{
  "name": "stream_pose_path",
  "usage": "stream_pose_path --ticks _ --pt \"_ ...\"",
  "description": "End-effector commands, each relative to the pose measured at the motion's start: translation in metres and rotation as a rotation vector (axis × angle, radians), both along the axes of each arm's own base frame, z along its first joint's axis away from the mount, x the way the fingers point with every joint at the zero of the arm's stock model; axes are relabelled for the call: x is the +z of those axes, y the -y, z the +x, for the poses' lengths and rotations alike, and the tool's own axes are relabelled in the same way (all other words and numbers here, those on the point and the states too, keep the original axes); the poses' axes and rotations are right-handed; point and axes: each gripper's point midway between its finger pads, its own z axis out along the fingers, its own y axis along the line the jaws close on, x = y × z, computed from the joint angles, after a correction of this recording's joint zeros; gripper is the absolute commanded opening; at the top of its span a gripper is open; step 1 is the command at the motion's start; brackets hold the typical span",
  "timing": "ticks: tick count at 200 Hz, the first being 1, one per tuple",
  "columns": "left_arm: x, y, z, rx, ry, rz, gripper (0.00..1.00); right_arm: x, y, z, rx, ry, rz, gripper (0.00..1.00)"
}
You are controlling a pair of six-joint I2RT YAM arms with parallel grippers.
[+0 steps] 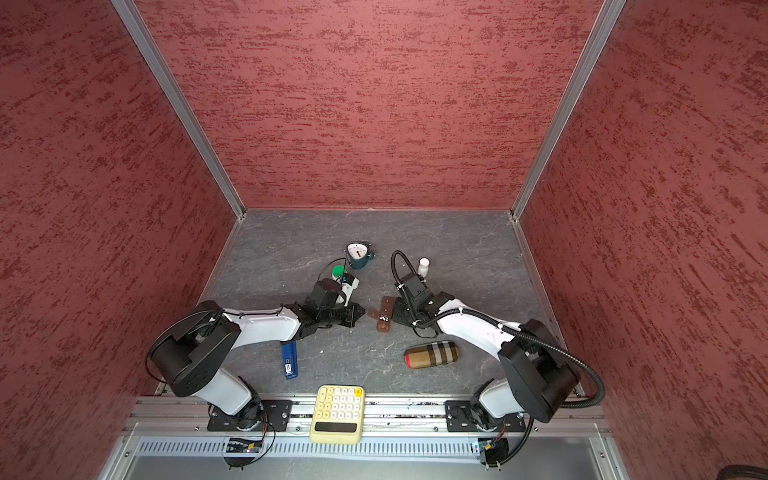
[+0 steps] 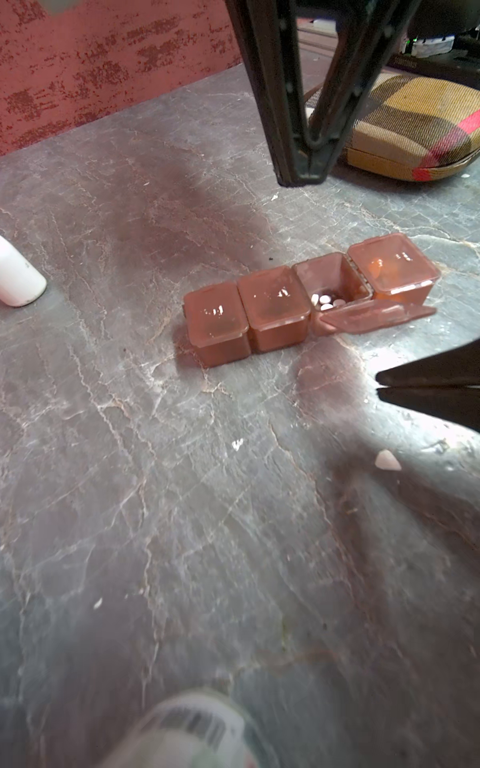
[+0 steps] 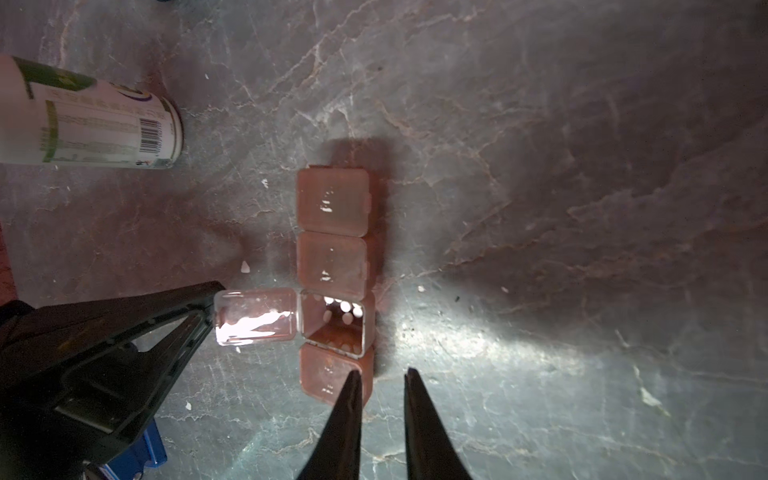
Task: Sort the pills into containers
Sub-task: 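Release the bottle and bring both grippers over the open organizer compartment, then press the open compartment lid shut with both grippers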
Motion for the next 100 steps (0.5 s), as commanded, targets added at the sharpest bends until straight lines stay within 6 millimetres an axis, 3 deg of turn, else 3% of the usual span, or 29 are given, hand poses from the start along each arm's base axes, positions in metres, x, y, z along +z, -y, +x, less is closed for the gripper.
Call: stream_pose_path --ticks 1,54,100 --pt "0.011 0.014 0.002 -0.029 0.02 -0.039 0.0 -0.008 -0.001 0.005 -0.018 0.011 -0.006 0.21" --pt "0.019 0.036 -0.006 -0.102 0.035 -0.036 0.0 -0.016 -0.001 0.005 -0.013 -0.001 -0.01 0.2" --pt "0.016 0.046 -0.012 -0.128 0.025 -0.025 0.04 -0.003 0.001 0.009 -0.016 0.028 -0.01 0.22"
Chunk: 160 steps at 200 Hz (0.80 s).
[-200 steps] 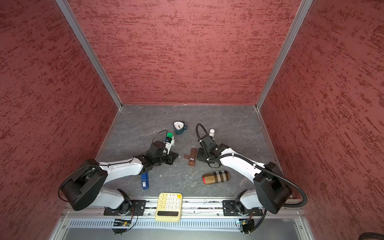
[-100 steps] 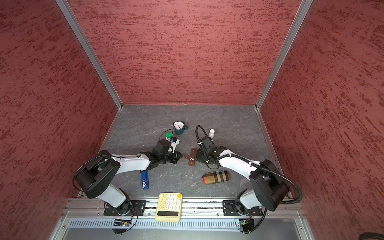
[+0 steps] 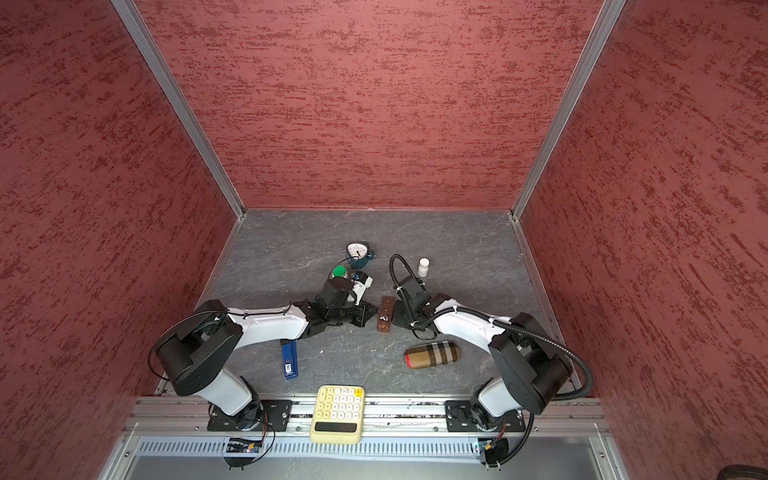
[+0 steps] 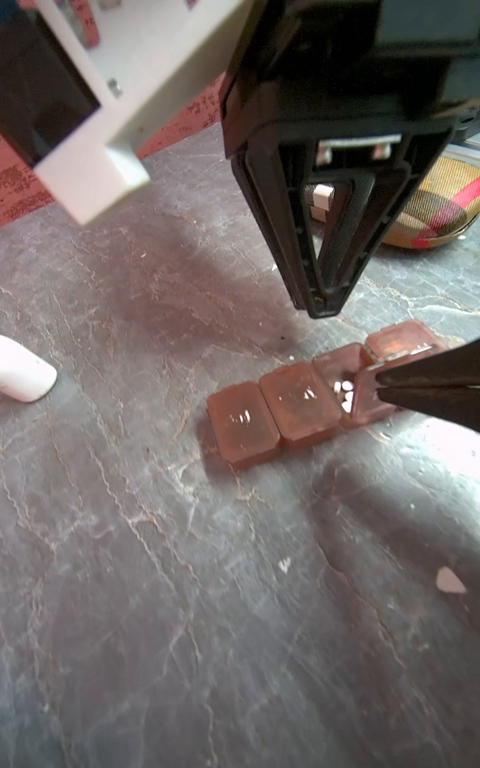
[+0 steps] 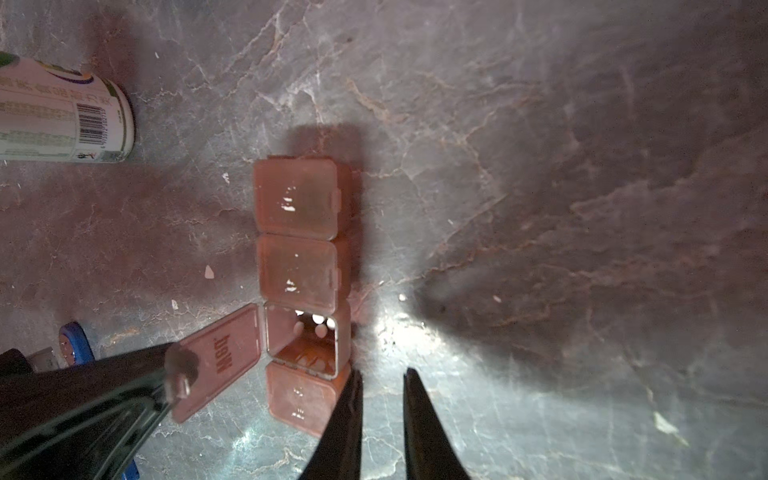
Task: Sort the pills into containers
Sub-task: 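Press the open compartment lid shut with both grippers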
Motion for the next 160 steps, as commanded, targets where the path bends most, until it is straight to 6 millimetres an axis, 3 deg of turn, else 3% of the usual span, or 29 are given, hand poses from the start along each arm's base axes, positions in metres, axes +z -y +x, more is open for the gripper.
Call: stream_pose_path --ticks 1,19,22,47,75,160 --pt "-0.01 0.005 -0.004 -0.026 -0.018 0.023 0.04 0.012 0.001 0.009 -0.017 0.046 0.004 0.22" --pt "-0.012 0.008 -0.005 -0.03 -0.022 0.026 0.09 0.016 0.004 0.01 -0.026 0.056 -0.006 0.26" --pt "-0.012 0.008 -0.004 -0.03 -0.023 0.027 0.09 0.025 0.004 0.012 -0.028 0.077 0.009 0.27" --pt "-0.018 0.01 -0.004 -0.031 -0.036 0.038 0.13 0.04 0.004 0.014 -0.034 0.112 0.032 0.33" --pt "-0.021 0.01 -0.003 -0.031 -0.044 0.043 0.14 0.05 -0.004 0.014 -0.002 0.137 0.084 0.38" --pt "-0.031 0.012 -0.002 -0.037 -0.081 0.061 0.18 0.018 -0.014 0.018 0.049 0.065 0.091 0.43"
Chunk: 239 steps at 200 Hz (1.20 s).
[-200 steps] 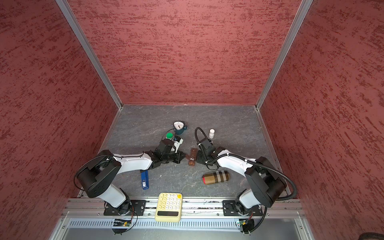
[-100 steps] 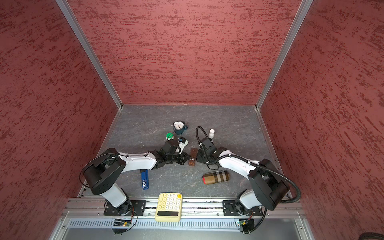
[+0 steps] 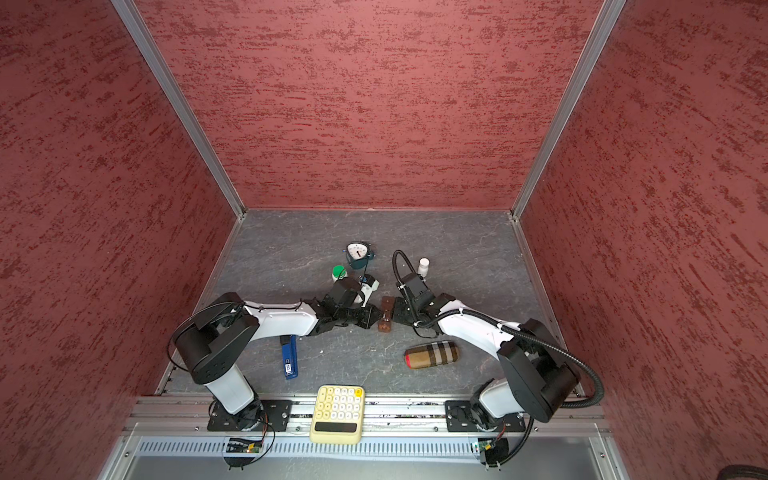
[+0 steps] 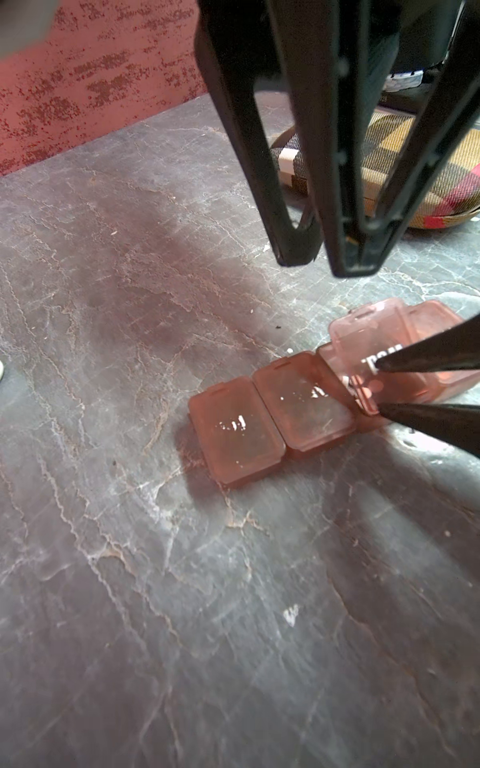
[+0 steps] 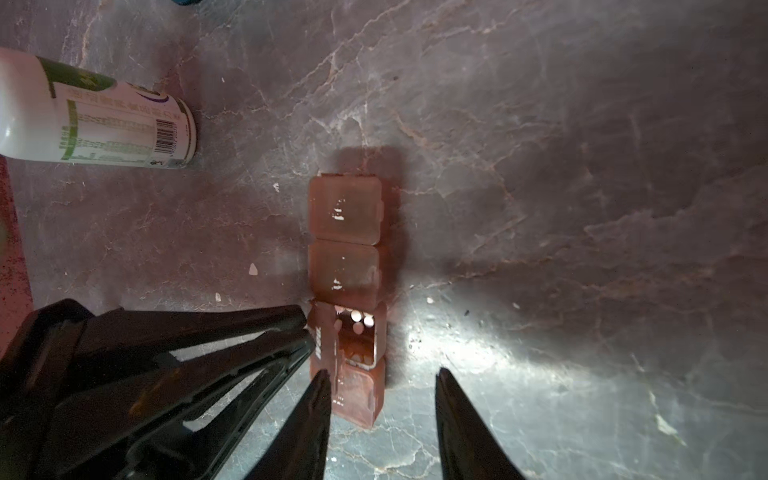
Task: Sort the pills into containers
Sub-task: 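Press the open compartment lid shut with both grippers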
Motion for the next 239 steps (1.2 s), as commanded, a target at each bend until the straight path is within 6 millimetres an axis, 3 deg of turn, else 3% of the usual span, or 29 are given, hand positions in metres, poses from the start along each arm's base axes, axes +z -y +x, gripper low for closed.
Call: stream_pose_path --ticks 1,75,239 --pt "-0.006 0.002 -0.001 -0.013 -0.024 0.015 0.17 0.003 -0.008 0.011 0.02 0.021 0.038 0.43" --pt "-0.011 0.001 -0.002 -0.015 -0.045 0.024 0.24 -0.014 -0.01 0.012 0.057 -0.024 0.051 0.42" --pt "-0.022 0.0 -0.01 -0.022 -0.124 0.018 0.19 -0.033 -0.013 0.002 0.139 -0.102 0.1 0.3"
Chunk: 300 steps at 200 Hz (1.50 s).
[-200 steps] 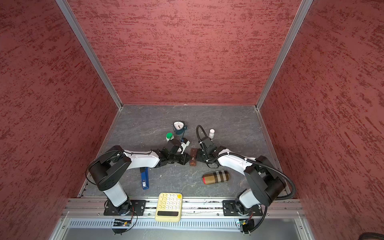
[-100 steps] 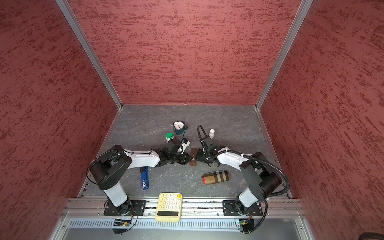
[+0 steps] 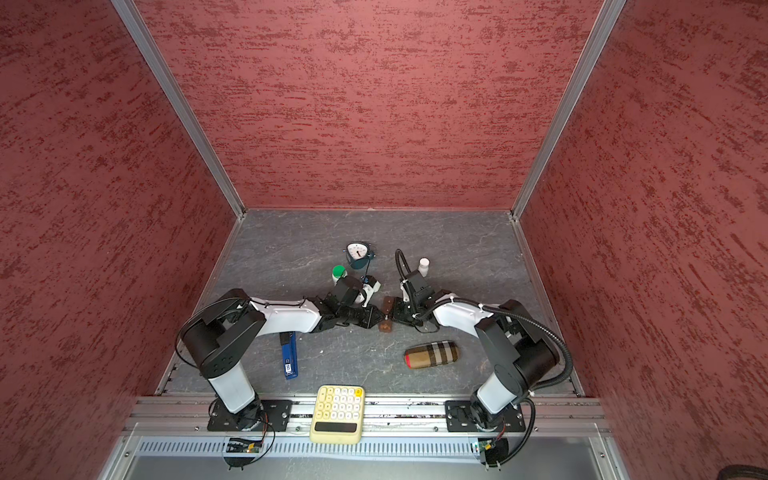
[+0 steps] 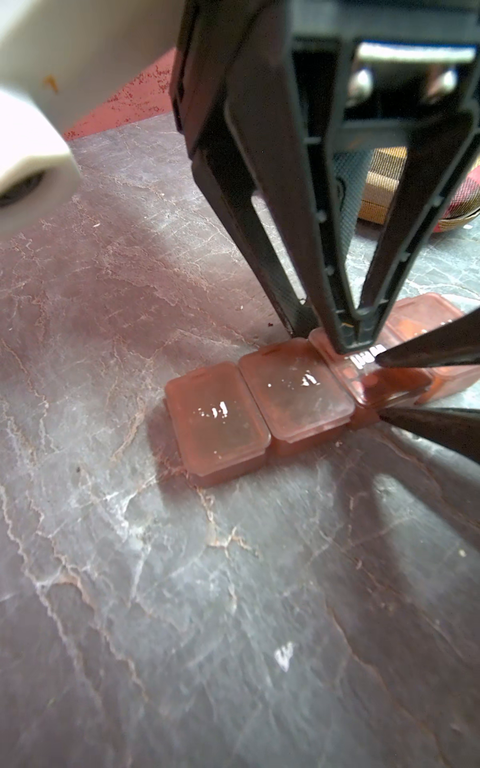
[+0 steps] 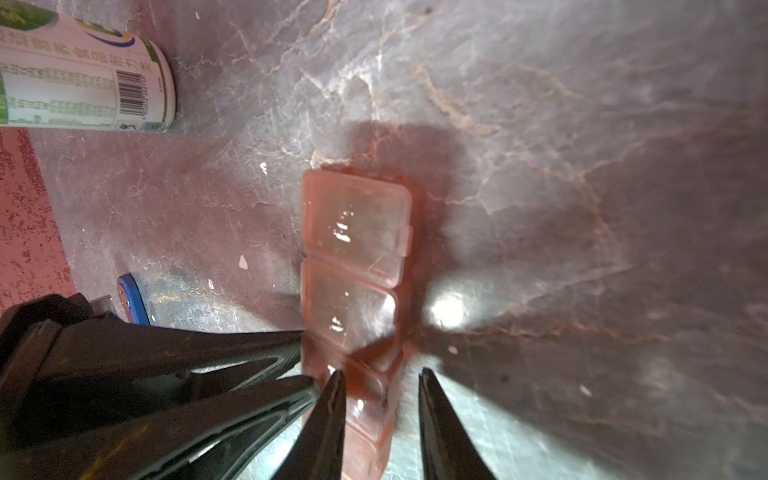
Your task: Sort the pills into containers
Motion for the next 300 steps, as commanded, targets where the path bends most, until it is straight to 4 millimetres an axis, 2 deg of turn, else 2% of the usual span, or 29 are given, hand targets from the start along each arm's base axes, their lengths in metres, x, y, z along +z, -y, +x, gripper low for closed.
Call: stream_pose_path --ticks 1,94,134,183,208,234,255,291,298,300 --pt "-0.014 -0.003 -0.007 -0.009 -0.049 0.026 0.19 -0.008 0.001 -0.002 0.012 -0.018 -0.005 0.29" --pt "-0.027 -0.001 -0.017 -0.024 -0.094 0.04 0.17 -0.014 -0.007 -0.012 0.046 -0.064 0.044 0.22" --pt "-0.032 0.003 -0.022 -0.029 -0.111 0.035 0.16 -0.024 -0.008 -0.021 0.079 -0.097 0.046 0.18" --pt "-0.035 0.005 -0.025 -0.017 -0.114 0.023 0.14 -0.035 -0.009 -0.028 0.094 -0.113 0.033 0.08" --pt "-0.035 0.005 -0.025 -0.017 -0.114 0.025 0.14 -0.032 -0.005 -0.025 0.079 -0.102 0.009 0.09" --pt "-0.029 0.002 -0.021 -0.009 -0.096 0.026 0.14 -0.017 0.003 -0.015 0.053 -0.057 -0.044 0.15" --pt "-0.016 -0.002 -0.013 0.006 -0.055 0.021 0.16 0.007 0.013 0.001 0.014 0.013 -0.095 0.21" --pt "0.026 -0.008 0.006 0.027 0.069 -0.002 0.25 0.063 0.03 0.023 -0.035 0.147 -0.162 0.25" --pt "0.036 -0.01 0.009 0.03 0.095 -0.005 0.26 0.068 0.034 0.026 -0.044 0.155 -0.175 0.25" --pt "0.038 -0.011 0.01 0.032 0.101 -0.006 0.26 0.077 0.035 0.027 -0.048 0.175 -0.167 0.25"
